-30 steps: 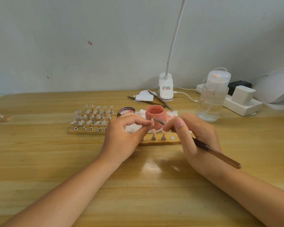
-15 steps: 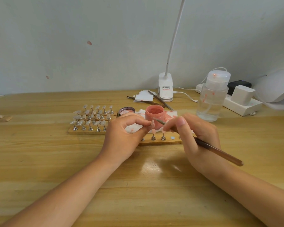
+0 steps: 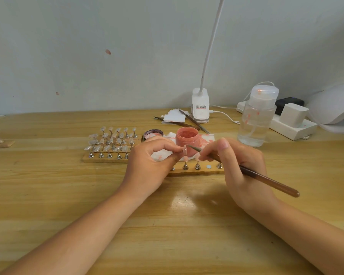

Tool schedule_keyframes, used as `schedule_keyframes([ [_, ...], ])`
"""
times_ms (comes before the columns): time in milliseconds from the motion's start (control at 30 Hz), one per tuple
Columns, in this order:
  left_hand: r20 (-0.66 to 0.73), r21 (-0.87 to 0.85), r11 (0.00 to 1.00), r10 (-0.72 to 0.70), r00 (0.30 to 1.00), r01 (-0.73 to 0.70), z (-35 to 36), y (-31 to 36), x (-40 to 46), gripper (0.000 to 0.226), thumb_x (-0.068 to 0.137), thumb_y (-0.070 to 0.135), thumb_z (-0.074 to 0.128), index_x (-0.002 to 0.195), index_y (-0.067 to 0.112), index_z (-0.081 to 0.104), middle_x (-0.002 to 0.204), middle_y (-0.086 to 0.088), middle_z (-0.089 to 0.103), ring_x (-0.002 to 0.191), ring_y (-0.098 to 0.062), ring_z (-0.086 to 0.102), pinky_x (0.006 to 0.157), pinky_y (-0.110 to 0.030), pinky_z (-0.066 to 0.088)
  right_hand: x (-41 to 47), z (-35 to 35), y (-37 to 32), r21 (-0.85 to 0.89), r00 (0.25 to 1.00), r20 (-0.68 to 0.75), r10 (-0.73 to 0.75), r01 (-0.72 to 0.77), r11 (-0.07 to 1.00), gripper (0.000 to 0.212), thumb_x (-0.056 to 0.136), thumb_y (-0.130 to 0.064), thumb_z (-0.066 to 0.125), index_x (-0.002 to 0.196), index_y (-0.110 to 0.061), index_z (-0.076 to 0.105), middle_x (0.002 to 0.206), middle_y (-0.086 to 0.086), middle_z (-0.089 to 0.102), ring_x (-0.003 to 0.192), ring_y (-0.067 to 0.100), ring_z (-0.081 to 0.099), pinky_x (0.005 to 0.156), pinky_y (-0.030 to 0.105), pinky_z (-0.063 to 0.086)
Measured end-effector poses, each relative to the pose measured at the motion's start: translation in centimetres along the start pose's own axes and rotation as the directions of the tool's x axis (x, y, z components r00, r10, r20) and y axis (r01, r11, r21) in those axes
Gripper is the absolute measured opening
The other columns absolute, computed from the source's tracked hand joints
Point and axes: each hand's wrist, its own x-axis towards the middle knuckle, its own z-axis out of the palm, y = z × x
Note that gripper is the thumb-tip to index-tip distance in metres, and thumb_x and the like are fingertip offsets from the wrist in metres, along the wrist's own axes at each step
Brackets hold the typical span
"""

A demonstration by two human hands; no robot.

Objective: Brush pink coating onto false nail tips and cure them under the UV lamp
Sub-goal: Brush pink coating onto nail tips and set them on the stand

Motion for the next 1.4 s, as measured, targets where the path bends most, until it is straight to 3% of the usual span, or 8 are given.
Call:
schedule_keyframes([
  [133,0.004,-0.013,1.0,-0.006,1.0,0.006,-0.01,0.05,-0.06,0.025,0.069,0.005,0.074,0.067,0.029,0.065,0.075,0.014,0.064,0.078,0.011,0.057,0.075,-0.001,0.037,-0.16,-0.05,-0.03,0.04,0.998,0.023,0.063,-0.064,0.997,0.051,0.091,-0.035,0.033,0.064,-0.006,0.066,0.06,0.003,0.064,0.061,0.01,0.061,0.06,0.023,0.048],
  [300,-0.001,-0.006,1.0,0.009,1.0,-0.009,-0.02,0.04,0.0,0.027,0.068,0.004,0.074,0.068,0.029,0.064,0.074,0.014,0.063,0.077,0.011,0.057,0.074,-0.001,0.038,0.07,-0.08,-0.08,-0.051,1.0,0.007,-0.002,0.002,0.999,0.047,0.092,-0.03,0.033,0.07,-0.007,0.067,0.07,-0.003,0.065,0.071,0.009,0.062,0.065,0.025,0.049],
  [433,-0.005,-0.001,1.0,0.012,1.0,-0.012,0.04,0.12,-0.02,0.027,0.069,0.005,0.074,0.067,0.03,0.064,0.074,0.015,0.063,0.078,0.014,0.056,0.074,0.0,0.036,0.01,-0.15,-0.14,0.016,1.0,0.022,0.02,-0.02,1.0,0.05,0.092,-0.031,0.033,0.065,-0.006,0.066,0.063,0.003,0.064,0.062,0.01,0.061,0.059,0.027,0.048],
  [567,0.0,0.001,1.0,0.008,1.0,-0.008,0.0,0.01,-0.01,0.029,0.069,0.003,0.074,0.068,0.03,0.064,0.075,0.014,0.064,0.078,0.011,0.057,0.074,-0.001,0.038,0.2,0.01,-0.11,-0.082,0.999,0.015,-0.029,0.03,0.996,0.045,0.093,-0.029,0.034,0.072,-0.007,0.067,0.072,-0.009,0.064,0.072,0.009,0.062,0.065,0.028,0.049],
  [733,-0.01,-0.002,1.0,0.002,1.0,-0.002,0.04,0.05,-0.01,0.028,0.068,0.005,0.074,0.067,0.031,0.064,0.074,0.015,0.063,0.076,0.011,0.057,0.074,-0.001,0.038,0.07,-0.17,-0.16,-0.016,1.0,0.016,-0.011,0.012,1.0,0.049,0.092,-0.03,0.034,0.066,-0.005,0.066,0.064,0.001,0.064,0.063,0.011,0.061,0.059,0.031,0.049],
  [867,-0.002,-0.001,1.0,-0.001,1.0,0.001,0.01,-0.03,0.01,0.028,0.068,0.003,0.074,0.068,0.03,0.064,0.074,0.014,0.063,0.077,0.01,0.058,0.073,-0.002,0.038,0.21,0.02,-0.13,-0.114,0.999,0.026,-0.035,0.038,0.993,0.044,0.092,-0.03,0.035,0.07,-0.008,0.067,0.071,-0.013,0.062,0.071,0.004,0.06,0.066,0.019,0.045],
  [967,-0.007,-0.001,1.0,0.0,1.0,0.0,0.01,0.05,-0.01,0.026,0.068,0.005,0.074,0.068,0.03,0.065,0.074,0.014,0.063,0.077,0.011,0.058,0.073,-0.001,0.038,0.04,-0.07,-0.12,-0.045,0.999,0.034,-0.006,0.008,0.999,0.05,0.092,-0.032,0.034,0.064,-0.005,0.066,0.064,-0.002,0.064,0.063,0.007,0.059,0.06,0.02,0.044],
  [1400,0.001,0.0,1.0,-0.016,1.0,0.016,-0.1,0.1,-0.03,0.024,0.069,0.004,0.074,0.069,0.027,0.067,0.074,0.013,0.065,0.076,0.006,0.059,0.073,-0.003,0.039,0.18,0.0,-0.18,-0.11,0.999,0.016,-0.049,0.051,0.993,0.045,0.092,-0.029,0.035,0.07,-0.007,0.067,0.07,-0.01,0.064,0.07,0.007,0.061,0.064,0.028,0.048],
])
